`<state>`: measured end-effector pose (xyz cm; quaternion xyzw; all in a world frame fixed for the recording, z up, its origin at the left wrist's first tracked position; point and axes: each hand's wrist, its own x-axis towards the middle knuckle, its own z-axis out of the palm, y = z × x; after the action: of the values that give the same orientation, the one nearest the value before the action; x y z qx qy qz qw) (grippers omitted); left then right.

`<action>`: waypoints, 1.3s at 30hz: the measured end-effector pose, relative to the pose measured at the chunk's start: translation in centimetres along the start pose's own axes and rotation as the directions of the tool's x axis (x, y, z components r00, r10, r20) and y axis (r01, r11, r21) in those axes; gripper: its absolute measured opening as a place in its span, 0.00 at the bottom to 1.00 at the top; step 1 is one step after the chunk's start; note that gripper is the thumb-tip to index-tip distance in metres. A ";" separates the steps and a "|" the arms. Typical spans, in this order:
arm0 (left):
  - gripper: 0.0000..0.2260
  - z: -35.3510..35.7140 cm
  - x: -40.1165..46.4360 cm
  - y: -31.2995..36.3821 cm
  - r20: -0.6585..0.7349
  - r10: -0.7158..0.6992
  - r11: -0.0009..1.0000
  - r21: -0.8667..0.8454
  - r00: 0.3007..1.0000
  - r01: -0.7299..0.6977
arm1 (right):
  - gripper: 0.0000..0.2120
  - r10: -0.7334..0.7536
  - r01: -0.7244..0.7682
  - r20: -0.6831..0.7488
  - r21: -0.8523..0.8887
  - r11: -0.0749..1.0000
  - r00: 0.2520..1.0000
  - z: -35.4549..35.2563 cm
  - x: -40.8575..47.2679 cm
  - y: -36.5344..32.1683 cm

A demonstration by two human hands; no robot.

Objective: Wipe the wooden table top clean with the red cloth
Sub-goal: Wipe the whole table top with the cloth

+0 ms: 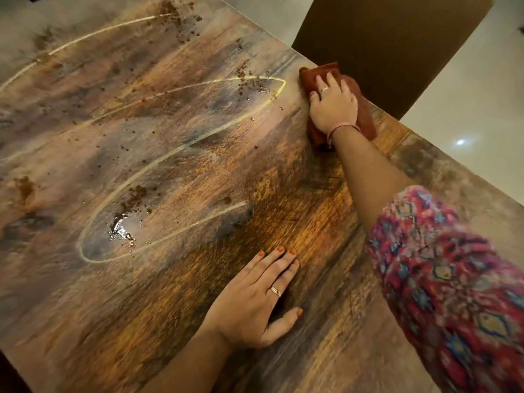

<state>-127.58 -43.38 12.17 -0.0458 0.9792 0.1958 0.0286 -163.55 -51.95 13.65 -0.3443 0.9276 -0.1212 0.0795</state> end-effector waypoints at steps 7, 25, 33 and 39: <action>0.31 0.1 0.1 0.0 -0.013 0.003 1.000 0.006 1.000 -0.003 | 0.22 -0.549 0.546 0.125 0.059 0.836 0.826 1.4 -15.9 0.4; 0.30 0.1 0.0 -0.2 -0.015 0.004 0.999 0.042 1.000 -0.004 | 0.22 -0.449 0.452 0.105 0.000 0.892 0.887 1.4 -6.2 -0.9; 0.30 0.2 -0.1 0.1 -0.017 -0.003 0.998 0.055 1.000 0.004 | 0.22 -0.678 0.687 0.233 0.055 0.725 0.697 0.5 -14.7 3.1; 0.30 -0.2 -0.3 0.0 0.030 -0.005 0.999 0.040 1.000 0.003 | 0.23 -0.080 0.080 0.038 -0.004 0.997 0.996 1.1 -9.0 -0.9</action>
<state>-127.27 -43.40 12.39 -0.0442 0.9823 0.1766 0.0446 -156.04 -46.88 13.39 -0.3835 0.9118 -0.1152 0.0909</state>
